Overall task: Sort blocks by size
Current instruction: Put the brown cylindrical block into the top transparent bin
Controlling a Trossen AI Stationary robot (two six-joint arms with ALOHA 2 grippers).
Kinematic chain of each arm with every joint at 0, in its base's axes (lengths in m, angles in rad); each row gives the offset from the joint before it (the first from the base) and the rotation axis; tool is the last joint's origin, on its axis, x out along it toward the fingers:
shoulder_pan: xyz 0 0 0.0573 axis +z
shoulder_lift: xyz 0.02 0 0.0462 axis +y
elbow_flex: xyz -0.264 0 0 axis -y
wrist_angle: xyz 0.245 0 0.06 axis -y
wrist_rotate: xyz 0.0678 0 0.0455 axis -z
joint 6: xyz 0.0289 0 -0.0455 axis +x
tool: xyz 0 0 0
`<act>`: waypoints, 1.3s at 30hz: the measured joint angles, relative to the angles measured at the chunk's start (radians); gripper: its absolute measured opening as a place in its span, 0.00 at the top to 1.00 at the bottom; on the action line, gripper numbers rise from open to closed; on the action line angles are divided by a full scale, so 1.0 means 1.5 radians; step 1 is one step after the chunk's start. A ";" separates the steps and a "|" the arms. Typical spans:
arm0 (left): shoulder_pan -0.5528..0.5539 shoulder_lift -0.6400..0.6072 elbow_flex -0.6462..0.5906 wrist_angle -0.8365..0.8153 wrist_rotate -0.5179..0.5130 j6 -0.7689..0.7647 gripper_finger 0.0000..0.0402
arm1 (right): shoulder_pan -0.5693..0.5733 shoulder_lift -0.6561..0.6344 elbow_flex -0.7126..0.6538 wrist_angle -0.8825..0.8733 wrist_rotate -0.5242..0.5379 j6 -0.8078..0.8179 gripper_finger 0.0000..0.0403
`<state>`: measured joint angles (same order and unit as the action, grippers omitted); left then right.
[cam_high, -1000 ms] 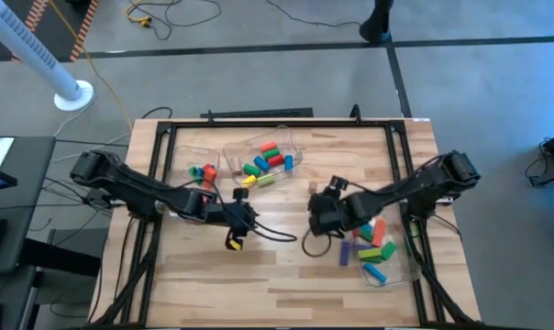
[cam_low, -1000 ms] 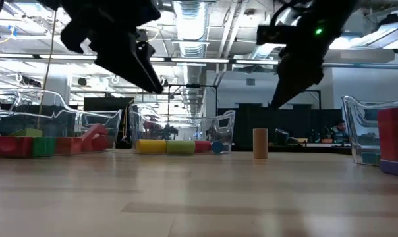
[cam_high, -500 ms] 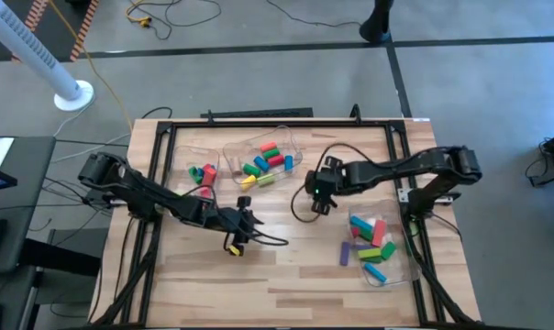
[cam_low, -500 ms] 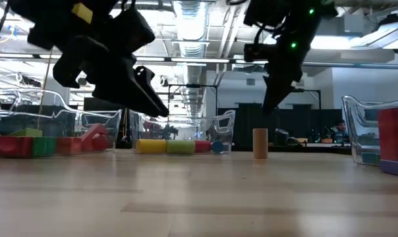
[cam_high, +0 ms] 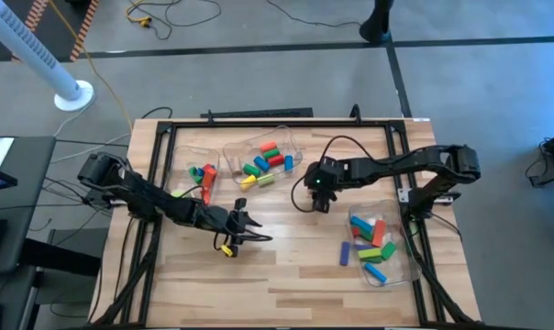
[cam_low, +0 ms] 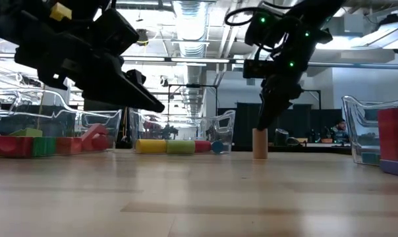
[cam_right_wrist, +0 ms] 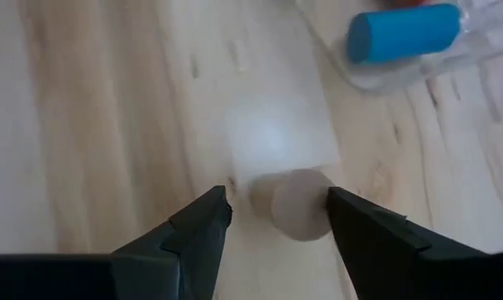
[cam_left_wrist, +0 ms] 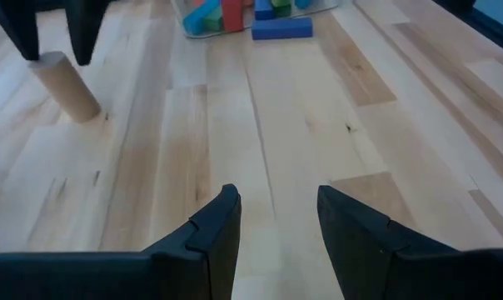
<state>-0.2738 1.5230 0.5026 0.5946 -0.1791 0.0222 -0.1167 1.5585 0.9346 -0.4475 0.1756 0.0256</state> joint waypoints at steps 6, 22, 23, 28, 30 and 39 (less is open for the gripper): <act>0.000 0.000 0.000 0.000 0.000 0.000 0.61 | -0.027 0.000 -0.022 0.027 0.010 0.000 0.40; 0.000 0.000 0.000 0.001 0.000 -0.007 0.61 | 0.013 0.000 -0.049 0.055 0.024 -0.012 0.43; 0.000 0.000 0.000 0.001 0.000 -0.007 0.61 | 0.015 0.000 -0.049 0.054 0.032 -0.026 0.43; 0.000 0.000 0.000 0.001 0.000 -0.013 0.61 | 0.002 0.000 -0.049 0.052 0.049 -0.090 0.45; 0.000 0.000 0.000 0.001 0.000 -0.013 0.61 | -0.019 0.000 -0.049 0.056 0.049 -0.105 0.44; 0.000 0.000 0.000 0.001 0.000 -0.013 0.61 | -0.137 0.000 -0.049 0.059 -0.074 -0.171 0.45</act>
<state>-0.2737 1.5230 0.5026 0.5968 -0.1791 0.0032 -0.3220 1.5591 0.8612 -0.3594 0.0644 -0.2310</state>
